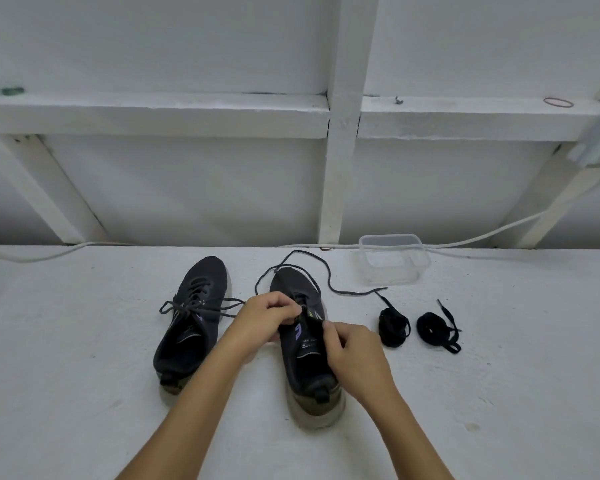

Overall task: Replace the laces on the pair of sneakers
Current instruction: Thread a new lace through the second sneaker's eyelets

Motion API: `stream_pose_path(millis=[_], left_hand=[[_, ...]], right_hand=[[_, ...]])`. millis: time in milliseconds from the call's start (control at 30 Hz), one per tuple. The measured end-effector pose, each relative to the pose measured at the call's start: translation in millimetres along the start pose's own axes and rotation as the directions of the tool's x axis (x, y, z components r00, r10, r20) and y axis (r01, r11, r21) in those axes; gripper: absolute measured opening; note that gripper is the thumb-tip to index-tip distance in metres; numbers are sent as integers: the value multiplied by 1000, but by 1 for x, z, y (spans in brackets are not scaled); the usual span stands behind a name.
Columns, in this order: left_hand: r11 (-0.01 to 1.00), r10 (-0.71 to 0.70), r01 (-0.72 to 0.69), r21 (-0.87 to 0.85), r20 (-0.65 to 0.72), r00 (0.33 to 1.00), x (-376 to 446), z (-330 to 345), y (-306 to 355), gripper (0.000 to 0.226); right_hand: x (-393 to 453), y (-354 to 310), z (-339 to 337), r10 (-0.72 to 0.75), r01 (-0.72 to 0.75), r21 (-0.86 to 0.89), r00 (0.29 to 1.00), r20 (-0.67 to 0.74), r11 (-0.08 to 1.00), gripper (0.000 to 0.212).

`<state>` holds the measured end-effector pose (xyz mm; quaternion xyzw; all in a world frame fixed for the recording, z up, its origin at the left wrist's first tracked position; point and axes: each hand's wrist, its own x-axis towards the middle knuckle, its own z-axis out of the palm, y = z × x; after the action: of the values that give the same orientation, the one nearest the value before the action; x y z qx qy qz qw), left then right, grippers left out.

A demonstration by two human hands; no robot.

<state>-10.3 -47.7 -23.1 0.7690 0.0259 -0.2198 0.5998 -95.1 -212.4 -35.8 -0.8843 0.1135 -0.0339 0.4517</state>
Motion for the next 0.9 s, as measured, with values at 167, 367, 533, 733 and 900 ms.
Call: stream_pose_path(millis=[167,367,533,733,900], left_hand=[[997,67,-68,18,88,994,-7,-13,-1,10],[977,129,-139,164,74,989,-12,-7,2,11],[962,133,-146,230,69,989,-11,-5,2,8],[952,139,-150,266,59,988,-10,-6,0,8],[953,127,-137,272,56,990,-9,-7,-3,8]], right_hand=[[17,-3,-4,201,-209,183,978,61,961,45],[70,0,-2,45,-43,-35,997,55,998,35],[105,-7,7,194,-188,-57,972,133,981,41],[117,-21,1,124,-148,205,984,126,967,26],[114,-25,-30,171,-348,786,937,303,511,10]])
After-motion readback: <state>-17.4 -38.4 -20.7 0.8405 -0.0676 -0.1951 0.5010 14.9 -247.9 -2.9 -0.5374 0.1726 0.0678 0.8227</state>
